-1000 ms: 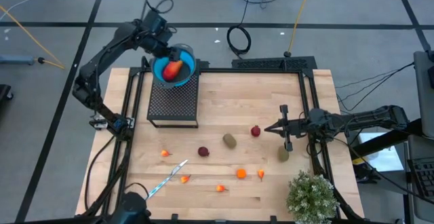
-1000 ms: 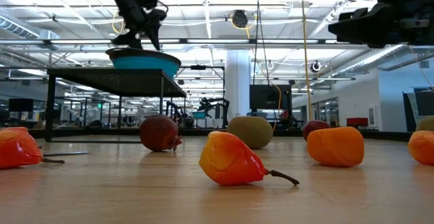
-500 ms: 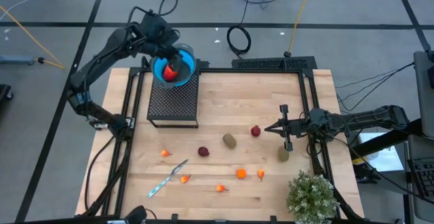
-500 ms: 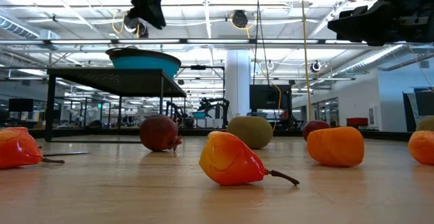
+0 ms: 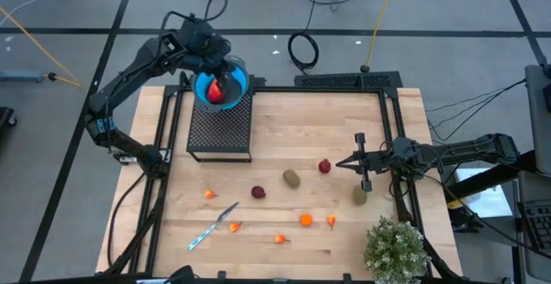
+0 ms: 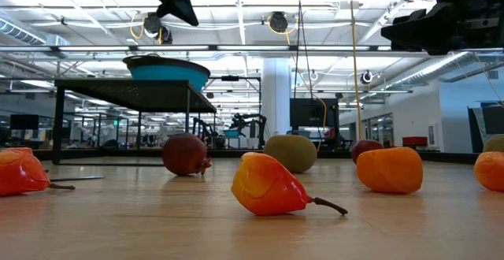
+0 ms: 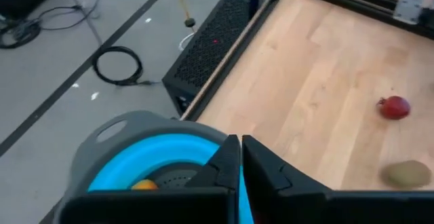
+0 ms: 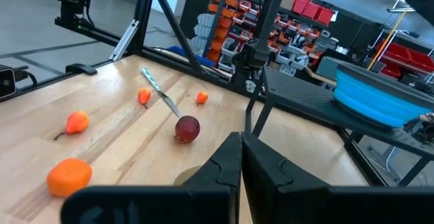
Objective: Pick & Place Fruit
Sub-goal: Put the right pomegranate into the blue strainer bowl on the shelf
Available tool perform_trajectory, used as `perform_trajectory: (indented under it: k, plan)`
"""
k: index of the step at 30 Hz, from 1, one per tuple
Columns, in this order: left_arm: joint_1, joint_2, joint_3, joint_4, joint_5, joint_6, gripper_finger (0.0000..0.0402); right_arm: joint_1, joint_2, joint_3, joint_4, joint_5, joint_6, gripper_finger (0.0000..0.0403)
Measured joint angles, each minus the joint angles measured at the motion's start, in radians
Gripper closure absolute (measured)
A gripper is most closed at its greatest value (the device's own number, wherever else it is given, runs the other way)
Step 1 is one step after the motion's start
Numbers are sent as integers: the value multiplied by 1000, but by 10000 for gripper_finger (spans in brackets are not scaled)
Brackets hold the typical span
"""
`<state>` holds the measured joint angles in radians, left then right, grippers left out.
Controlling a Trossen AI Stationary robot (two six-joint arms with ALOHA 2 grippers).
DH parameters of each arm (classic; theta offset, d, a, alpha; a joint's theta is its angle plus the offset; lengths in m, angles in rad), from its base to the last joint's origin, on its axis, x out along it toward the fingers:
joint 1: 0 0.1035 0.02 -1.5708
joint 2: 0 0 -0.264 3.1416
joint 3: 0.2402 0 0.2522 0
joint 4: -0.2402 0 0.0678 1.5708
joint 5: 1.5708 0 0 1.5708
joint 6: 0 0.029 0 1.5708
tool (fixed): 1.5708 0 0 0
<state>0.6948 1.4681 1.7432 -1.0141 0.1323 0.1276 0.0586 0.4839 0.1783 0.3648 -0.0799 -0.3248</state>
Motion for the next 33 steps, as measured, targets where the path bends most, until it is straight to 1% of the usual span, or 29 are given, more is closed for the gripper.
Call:
perform_trajectory:
  k: [3,5,10,13,16,19,22,25,29,33]
  plan:
    - [-10,0,-6,5,32,20,395,0,0,0,-4,0,0,399]
    - [-24,-8,-41,35,57,43,399,0,0,0,-8,0,0,399]
    - [-55,-78,-227,185,76,22,391,0,0,0,-40,0,-1,399]
    - [-68,-146,-360,254,40,-26,394,0,0,0,-52,0,-1,399]
    - [-89,-235,-467,318,10,-67,399,0,0,0,-52,0,-1,399]
    - [-114,-336,-579,351,-2,-88,392,0,0,0,-50,0,-1,399]
    - [-154,-443,-683,440,-2,-101,391,0,0,0,-48,0,-1,399]
    - [-186,-561,-802,510,-2,-103,399,0,0,-1,-48,0,4,399]
    - [-224,-712,-944,619,-18,-115,395,0,0,-2,-30,8,93,399]
    - [-260,-840,-1052,675,-82,-141,400,0,3,-2,-31,86,175,399]
